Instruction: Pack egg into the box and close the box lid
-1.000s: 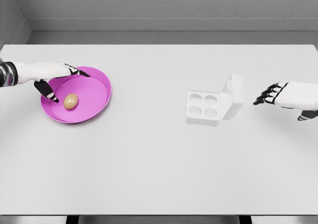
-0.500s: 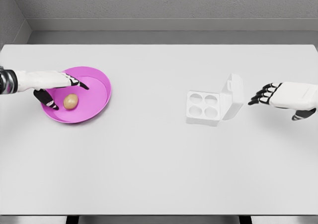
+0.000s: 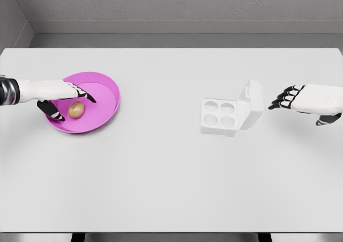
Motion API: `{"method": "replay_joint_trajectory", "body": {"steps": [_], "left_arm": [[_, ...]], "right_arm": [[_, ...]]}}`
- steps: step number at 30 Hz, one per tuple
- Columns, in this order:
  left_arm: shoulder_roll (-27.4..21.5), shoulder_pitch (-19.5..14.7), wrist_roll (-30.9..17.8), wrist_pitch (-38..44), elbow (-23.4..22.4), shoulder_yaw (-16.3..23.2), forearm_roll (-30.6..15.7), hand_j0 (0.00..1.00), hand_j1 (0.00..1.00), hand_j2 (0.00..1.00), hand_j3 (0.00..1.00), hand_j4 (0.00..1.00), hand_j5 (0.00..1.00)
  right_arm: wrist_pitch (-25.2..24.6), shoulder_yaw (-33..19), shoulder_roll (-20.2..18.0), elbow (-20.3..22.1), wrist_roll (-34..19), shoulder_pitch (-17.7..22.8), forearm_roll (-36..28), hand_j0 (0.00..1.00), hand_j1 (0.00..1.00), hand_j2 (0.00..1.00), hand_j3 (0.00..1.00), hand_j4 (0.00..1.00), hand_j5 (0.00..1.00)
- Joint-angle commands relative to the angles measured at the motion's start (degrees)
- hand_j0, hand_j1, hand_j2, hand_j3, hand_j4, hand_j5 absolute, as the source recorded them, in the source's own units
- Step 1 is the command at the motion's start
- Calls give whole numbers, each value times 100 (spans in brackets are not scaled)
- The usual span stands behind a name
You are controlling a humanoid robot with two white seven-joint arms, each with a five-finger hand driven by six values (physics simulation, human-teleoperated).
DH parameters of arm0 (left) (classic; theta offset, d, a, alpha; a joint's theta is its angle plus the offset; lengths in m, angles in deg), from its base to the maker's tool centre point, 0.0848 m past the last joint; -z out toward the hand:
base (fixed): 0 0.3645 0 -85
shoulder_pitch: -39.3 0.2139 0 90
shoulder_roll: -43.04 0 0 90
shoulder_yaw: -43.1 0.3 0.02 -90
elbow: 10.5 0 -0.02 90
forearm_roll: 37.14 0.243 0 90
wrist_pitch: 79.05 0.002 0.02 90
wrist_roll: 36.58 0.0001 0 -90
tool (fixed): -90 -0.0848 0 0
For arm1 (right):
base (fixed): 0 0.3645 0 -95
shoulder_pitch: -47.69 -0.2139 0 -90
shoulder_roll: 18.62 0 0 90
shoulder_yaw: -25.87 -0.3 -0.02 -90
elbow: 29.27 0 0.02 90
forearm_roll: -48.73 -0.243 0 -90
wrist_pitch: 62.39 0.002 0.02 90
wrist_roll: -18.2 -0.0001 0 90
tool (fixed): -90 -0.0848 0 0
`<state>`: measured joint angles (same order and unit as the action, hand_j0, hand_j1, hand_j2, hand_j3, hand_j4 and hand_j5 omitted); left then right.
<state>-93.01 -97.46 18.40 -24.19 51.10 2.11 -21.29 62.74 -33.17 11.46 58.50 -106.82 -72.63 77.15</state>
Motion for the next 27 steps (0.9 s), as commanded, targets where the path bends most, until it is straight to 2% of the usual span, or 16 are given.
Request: {"method": "replay_joint_trajectory", "body": {"steps": [1, 6, 27], "left_arm": [[-1, 0, 2, 14, -7, -6, -20, 83, 83, 83, 83, 83, 83], [26, -9, 2, 14, -51, 196, 6, 83, 83, 83, 83, 83, 83], [-1, -44, 2, 14, -113, 196, -20, 83, 83, 83, 83, 83, 83]], "right_arm": [[-13, -2, -2, 3, 2, 0, -3, 100, 100, 100, 100, 100, 100], [-13, -2, -2, 12, 2, 0, -3, 100, 100, 100, 100, 100, 100], [-13, -2, -2, 47, 2, 0, -12, 100, 100, 100, 100, 100, 100]]}}
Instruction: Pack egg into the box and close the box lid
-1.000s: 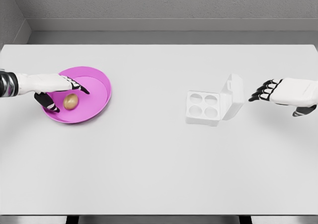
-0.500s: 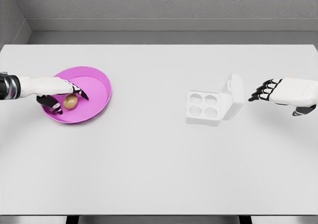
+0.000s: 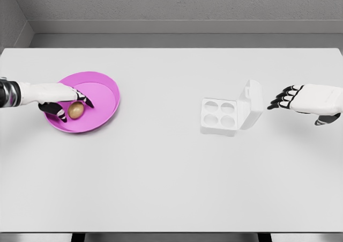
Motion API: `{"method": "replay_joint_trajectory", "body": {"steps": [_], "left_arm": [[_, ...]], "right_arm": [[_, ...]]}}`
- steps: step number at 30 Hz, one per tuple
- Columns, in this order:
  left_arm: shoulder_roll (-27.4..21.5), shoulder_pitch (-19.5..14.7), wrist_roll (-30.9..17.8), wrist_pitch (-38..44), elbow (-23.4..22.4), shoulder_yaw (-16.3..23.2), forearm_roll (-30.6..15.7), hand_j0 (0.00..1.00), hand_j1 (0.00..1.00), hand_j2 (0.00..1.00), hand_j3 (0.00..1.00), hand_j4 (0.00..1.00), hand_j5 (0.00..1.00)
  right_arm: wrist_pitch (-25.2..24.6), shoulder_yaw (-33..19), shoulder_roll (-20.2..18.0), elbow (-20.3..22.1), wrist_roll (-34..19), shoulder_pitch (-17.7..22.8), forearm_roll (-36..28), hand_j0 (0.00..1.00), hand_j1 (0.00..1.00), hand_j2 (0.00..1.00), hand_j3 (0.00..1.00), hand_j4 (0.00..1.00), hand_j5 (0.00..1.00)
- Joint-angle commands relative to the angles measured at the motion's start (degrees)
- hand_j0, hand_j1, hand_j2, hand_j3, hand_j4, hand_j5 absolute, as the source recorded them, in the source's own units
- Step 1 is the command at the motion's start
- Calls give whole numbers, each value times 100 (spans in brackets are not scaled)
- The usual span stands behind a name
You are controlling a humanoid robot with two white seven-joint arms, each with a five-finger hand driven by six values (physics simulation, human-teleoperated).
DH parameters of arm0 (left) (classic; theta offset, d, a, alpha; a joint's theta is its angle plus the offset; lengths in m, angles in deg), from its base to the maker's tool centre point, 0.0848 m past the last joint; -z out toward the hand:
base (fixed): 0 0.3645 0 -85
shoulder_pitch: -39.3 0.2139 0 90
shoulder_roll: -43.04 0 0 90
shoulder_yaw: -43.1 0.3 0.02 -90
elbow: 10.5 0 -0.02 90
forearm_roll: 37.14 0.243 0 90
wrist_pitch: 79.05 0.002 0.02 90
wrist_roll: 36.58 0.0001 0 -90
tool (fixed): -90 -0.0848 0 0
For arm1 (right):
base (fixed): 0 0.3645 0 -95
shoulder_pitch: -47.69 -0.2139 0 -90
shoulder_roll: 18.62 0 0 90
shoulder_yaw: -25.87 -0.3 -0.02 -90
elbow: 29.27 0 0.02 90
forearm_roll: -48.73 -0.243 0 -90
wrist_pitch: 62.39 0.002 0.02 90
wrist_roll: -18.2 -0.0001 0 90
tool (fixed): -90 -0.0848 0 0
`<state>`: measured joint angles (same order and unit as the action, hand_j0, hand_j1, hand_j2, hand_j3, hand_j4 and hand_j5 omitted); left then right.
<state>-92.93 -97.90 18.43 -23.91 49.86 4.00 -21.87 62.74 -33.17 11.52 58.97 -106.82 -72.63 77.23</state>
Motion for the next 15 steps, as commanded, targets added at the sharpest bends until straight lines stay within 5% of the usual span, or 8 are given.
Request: {"method": "replay_joint_trajectory", "body": {"steps": [1, 15], "left_arm": [[-17, 0, -1, -14, 10, 8, 38, 83, 83, 83, 83, 83, 83], [-70, -26, -1, -14, 90, 8, -121, 83, 83, 83, 83, 83, 83]], "right_arm": [[-13, -2, -8, 9, 2, 0, -20, 100, 100, 100, 100, 100, 100], [-13, -2, -8, 1, 2, 0, -20, 100, 100, 100, 100, 100, 100]]}}
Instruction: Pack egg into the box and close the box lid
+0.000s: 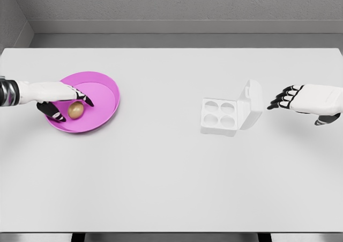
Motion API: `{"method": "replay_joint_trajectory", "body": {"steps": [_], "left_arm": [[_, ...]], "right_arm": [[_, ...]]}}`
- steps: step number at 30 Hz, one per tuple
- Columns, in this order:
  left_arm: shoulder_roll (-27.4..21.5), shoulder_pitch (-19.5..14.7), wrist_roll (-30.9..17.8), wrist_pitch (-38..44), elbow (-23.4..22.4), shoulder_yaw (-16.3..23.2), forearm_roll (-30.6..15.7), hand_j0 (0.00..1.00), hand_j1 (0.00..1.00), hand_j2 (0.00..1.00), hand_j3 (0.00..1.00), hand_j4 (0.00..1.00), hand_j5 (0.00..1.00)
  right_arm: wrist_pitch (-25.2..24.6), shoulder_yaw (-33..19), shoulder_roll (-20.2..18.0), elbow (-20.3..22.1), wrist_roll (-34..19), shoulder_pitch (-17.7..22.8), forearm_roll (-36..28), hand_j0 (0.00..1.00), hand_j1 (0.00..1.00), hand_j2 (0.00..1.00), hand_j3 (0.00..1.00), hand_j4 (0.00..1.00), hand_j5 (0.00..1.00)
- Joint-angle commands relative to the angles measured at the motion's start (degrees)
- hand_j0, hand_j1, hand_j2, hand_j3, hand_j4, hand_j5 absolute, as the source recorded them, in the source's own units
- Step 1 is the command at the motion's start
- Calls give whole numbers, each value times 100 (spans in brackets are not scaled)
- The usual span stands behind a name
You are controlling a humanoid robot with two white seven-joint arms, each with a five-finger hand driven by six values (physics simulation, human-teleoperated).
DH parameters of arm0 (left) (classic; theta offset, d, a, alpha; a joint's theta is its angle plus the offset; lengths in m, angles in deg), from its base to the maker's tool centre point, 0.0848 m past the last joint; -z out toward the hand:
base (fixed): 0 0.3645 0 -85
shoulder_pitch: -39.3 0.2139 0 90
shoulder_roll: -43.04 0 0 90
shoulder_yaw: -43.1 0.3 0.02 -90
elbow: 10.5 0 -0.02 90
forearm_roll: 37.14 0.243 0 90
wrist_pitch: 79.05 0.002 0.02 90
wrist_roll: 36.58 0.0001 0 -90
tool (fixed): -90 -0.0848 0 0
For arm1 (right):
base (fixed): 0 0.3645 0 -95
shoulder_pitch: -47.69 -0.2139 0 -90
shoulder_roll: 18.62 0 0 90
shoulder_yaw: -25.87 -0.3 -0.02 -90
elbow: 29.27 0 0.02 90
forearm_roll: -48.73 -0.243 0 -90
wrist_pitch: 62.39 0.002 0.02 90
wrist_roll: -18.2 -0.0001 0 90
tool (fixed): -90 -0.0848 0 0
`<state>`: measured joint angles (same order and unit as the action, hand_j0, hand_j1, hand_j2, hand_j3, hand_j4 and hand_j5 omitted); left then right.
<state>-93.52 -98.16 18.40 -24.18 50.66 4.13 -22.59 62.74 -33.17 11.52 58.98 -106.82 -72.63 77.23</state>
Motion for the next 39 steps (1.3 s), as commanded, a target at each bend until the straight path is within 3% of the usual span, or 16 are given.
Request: {"method": "replay_joint_trajectory", "body": {"steps": [1, 4, 15, 23, 30, 39], "left_arm": [[-12, 0, 1, 13, 10, -6, -40, 83, 83, 83, 83, 83, 83], [-20, 9, 1, 13, 133, -6, -40, 68, 68, 68, 68, 68, 68], [-20, 35, 1, 13, 168, 3, -31, 67, 67, 67, 67, 67, 67], [-20, 26, 1, 13, 256, 91, -14, 46, 46, 46, 46, 46, 46], [-29, 26, 1, 13, 379, 161, -14, 35, 35, 35, 35, 35, 35], [-108, -255, 1, 13, 827, 135, -111, 35, 35, 35, 35, 35, 35]], "right_arm": [[-13, -2, -8, 8, 2, 0, -20, 100, 100, 100, 100, 100, 100], [-13, -2, -8, -1, 2, 0, -20, 100, 100, 100, 100, 100, 100], [-13, -2, -8, -1, 2, 0, -20, 100, 100, 100, 100, 100, 100], [-13, -2, -8, -1, 2, 0, -20, 100, 100, 100, 100, 100, 100], [-13, -2, 1, -1, 2, 0, -20, 100, 100, 100, 100, 100, 100], [-13, -2, 19, -1, 2, 0, -20, 100, 100, 100, 100, 100, 100]]}}
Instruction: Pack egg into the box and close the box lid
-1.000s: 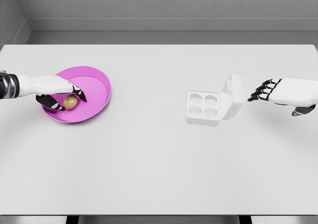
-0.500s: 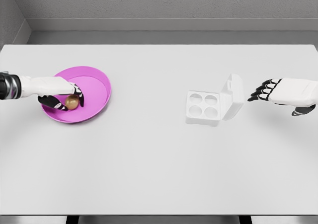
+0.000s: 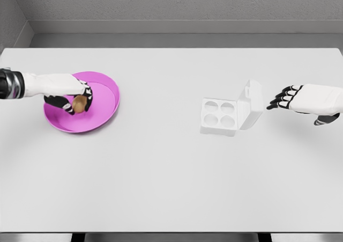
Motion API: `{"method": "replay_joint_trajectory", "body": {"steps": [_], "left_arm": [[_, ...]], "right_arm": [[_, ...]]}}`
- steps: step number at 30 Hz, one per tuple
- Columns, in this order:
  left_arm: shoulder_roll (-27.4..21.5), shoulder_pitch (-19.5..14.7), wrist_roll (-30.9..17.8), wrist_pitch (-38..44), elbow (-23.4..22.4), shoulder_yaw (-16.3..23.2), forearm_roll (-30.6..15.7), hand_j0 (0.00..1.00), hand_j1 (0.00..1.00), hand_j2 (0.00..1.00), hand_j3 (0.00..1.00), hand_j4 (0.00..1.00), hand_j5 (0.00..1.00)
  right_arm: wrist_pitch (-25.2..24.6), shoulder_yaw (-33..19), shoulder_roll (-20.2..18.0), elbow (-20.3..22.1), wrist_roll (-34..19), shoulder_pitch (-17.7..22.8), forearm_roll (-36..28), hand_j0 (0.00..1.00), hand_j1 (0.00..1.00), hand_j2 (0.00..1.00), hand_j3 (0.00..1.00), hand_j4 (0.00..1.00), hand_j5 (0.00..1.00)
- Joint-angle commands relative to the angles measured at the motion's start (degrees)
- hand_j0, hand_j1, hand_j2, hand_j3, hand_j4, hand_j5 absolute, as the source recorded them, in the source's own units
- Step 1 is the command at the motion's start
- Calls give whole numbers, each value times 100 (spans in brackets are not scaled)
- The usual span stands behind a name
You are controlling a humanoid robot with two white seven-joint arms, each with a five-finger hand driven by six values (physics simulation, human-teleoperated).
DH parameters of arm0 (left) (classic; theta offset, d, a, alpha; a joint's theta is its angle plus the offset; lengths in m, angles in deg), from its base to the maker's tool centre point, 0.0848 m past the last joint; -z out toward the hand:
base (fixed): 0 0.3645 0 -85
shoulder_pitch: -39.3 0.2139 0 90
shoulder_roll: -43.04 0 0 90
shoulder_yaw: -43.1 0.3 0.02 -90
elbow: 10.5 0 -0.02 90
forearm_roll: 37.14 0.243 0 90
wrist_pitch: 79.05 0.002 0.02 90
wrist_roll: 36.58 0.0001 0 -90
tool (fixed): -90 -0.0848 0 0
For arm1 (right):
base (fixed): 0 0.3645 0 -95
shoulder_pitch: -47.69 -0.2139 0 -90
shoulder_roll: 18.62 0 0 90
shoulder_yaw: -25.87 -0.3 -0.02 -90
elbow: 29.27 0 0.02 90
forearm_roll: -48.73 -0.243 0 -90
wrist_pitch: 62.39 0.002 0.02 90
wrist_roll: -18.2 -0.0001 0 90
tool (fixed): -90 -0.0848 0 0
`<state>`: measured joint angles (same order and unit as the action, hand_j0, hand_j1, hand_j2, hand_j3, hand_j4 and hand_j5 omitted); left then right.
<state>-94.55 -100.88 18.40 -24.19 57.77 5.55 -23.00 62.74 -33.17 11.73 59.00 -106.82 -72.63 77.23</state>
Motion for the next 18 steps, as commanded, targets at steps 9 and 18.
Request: {"method": "replay_joint_trajectory", "body": {"steps": [9, 18], "left_arm": [[170, -61, 1, 14, 986, 1, -113, 33, 33, 33, 33, 33, 33], [794, -97, 1, 14, 942, 1, -113, 33, 33, 33, 33, 33, 33]], "right_arm": [[-13, -2, -3, -2, 2, 0, -20, 100, 100, 100, 100, 100, 100], [-13, -2, -3, -2, 2, 0, -20, 100, 100, 100, 100, 100, 100]]}}
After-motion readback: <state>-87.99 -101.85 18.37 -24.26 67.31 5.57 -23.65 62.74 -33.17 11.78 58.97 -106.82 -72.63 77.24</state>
